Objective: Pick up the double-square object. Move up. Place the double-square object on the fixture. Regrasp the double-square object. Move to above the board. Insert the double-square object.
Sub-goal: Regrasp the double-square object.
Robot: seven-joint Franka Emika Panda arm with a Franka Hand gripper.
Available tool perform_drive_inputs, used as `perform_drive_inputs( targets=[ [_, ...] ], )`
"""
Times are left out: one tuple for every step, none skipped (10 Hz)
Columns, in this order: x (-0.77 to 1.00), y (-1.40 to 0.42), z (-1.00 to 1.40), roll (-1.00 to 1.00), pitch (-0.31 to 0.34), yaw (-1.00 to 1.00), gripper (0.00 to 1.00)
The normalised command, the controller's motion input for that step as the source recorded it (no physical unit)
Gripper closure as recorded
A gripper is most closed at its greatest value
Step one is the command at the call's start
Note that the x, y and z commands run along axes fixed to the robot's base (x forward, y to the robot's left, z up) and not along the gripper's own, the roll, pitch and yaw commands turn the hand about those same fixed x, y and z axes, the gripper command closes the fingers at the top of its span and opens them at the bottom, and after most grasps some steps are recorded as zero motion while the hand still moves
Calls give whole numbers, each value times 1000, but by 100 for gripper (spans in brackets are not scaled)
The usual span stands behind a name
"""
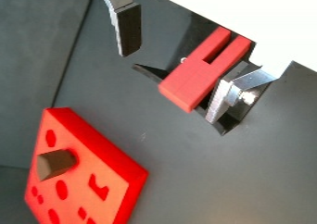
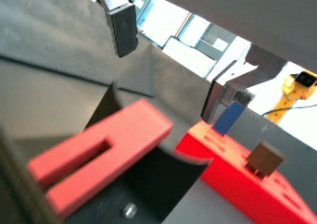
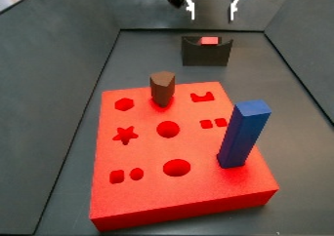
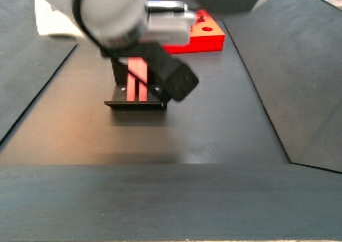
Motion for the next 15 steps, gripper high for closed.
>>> perform_drive_inputs(
  targets=[
    [-42, -1, 686, 37, 35, 26, 0],
    [-33, 2, 451, 45, 57, 18, 0],
    [-27, 5, 273, 50, 70, 11, 0],
    [-124, -903, 865, 1000, 69, 28, 0],
    [-112, -860, 795, 1000, 67, 27, 0],
    [-118, -739, 670, 1000, 56, 26, 0],
    [-126, -593, 491, 1000, 48, 25, 0],
    [-94, -381, 215, 1000, 44, 24, 0],
    [-53, -215, 54, 1000, 42, 23, 0],
    [-28, -62, 36, 1000, 43, 23, 0],
    [-25, -30, 43, 1000, 45, 23, 0],
    [-27, -41, 20, 1000, 40, 23, 0],
    [-38, -33, 18, 1000, 36, 23, 0],
    [-44, -27, 14, 1000, 29, 23, 0],
    [-44, -28, 8, 1000, 25, 23, 0]
  ],
)
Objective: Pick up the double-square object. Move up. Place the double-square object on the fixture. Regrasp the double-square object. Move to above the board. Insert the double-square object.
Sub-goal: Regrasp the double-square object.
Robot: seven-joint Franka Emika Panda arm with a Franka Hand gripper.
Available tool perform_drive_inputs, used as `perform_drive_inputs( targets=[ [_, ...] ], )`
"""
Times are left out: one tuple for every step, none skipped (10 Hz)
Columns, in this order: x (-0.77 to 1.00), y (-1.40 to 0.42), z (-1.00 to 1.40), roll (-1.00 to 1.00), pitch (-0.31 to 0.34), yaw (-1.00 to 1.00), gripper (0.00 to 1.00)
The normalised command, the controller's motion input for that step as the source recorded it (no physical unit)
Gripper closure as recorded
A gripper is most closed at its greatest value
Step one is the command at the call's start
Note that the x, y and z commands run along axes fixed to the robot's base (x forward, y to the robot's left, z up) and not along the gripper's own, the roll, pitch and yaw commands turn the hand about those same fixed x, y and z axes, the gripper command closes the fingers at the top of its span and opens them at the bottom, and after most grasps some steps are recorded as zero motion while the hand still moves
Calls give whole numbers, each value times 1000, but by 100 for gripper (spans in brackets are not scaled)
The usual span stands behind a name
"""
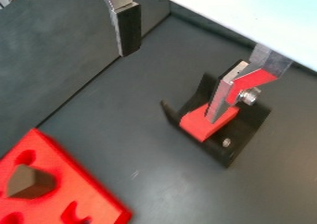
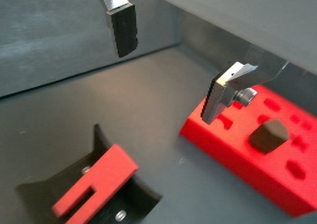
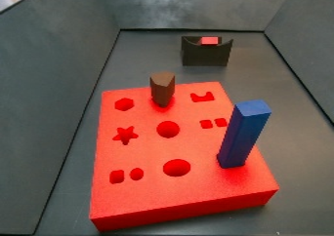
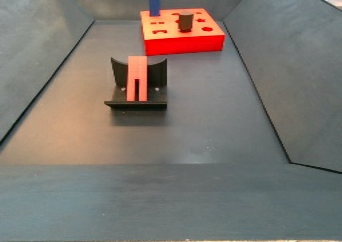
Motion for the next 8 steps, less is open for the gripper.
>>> perform_drive_inputs(
  targets=[
    [-44, -23, 9, 1000, 18, 24, 0],
    [-44, -24, 12, 1000, 14, 24, 0],
    [-32, -20, 3, 1000, 5, 26, 0],
    [-20, -19, 5, 1000, -2, 27, 0],
    [-19, -18, 6, 1000, -5, 27, 0],
    [-20, -17, 4, 1000, -5, 29, 0],
    [-16, -15, 5, 1000, -1, 30, 0],
    [-1, -18, 5, 1000, 5, 31, 0]
  ],
)
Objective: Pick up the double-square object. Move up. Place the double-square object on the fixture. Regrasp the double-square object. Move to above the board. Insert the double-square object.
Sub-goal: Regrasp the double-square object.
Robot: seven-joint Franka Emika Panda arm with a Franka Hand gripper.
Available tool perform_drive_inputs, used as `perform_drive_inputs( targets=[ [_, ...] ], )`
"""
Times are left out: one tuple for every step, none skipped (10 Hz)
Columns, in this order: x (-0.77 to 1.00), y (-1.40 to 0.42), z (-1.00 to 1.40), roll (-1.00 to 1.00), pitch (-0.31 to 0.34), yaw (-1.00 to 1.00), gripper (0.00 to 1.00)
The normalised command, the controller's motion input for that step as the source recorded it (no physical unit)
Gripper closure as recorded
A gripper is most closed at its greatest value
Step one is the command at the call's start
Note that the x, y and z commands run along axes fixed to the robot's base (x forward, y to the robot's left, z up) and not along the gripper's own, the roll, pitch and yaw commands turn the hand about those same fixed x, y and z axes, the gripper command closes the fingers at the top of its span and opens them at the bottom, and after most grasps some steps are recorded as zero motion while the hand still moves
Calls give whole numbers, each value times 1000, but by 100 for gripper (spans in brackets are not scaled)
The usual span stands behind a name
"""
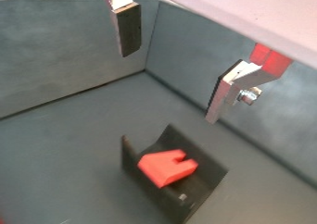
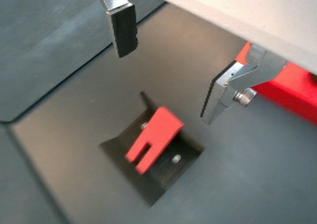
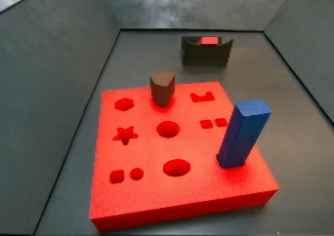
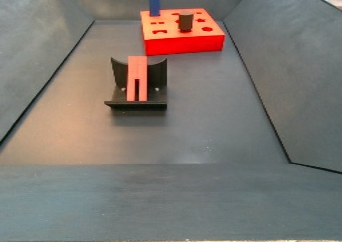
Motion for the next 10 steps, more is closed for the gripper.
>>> perform_drive_inputs(
  targets=[
    [14, -18, -1, 1000, 10, 33, 0],
    [24, -21, -5, 1000, 18, 35, 0],
    [35, -21, -5, 1000, 28, 38, 0],
    [54, -27, -7, 1000, 45, 44, 0],
    [69, -29, -12, 1000, 64, 50, 0],
    [76, -29, -13, 1000, 81, 57, 0],
    [84, -37, -9, 1000, 123, 85, 0],
    [84, -37, -11, 969, 141, 102, 0],
    [89, -38, -14, 705, 136, 120, 0],
    [91, -38, -16, 509, 128, 136, 0]
  ],
)
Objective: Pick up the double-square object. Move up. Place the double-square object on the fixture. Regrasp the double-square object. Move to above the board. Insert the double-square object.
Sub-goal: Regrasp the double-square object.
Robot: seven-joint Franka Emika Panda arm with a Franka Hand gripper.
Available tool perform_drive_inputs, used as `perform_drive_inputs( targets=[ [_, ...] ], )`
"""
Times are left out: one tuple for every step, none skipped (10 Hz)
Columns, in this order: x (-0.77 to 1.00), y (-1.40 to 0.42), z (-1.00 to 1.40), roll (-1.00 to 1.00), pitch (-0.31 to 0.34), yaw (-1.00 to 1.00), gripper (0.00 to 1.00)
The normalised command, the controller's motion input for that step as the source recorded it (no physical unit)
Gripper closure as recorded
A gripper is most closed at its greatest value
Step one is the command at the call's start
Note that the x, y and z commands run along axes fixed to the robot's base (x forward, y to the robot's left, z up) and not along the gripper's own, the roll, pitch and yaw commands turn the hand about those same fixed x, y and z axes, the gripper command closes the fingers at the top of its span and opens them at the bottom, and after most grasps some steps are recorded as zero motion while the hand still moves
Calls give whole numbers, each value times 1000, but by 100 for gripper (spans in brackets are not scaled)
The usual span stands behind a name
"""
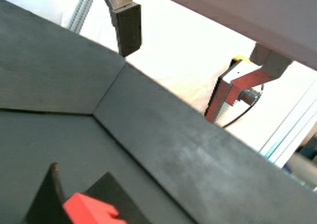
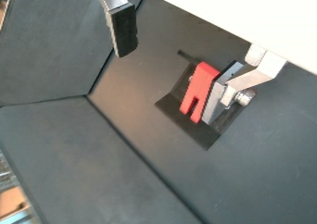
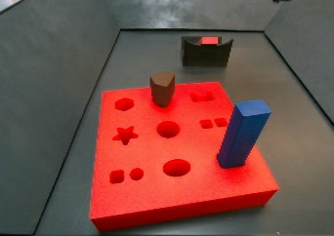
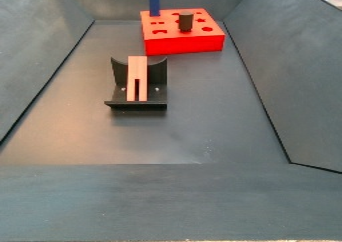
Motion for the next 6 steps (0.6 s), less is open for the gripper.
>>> perform_drive_inputs(
  targets=[
    [87, -27, -6, 299, 103, 153, 0],
    [79, -24, -6, 238, 83, 160, 0],
    [29, 75, -1000, 162, 35, 138, 0],
    [35, 74, -1000, 149, 10, 136, 0],
    [45, 67, -1000, 129, -25, 123, 0],
    [52, 62, -1000, 100, -48, 108, 0]
  ],
)
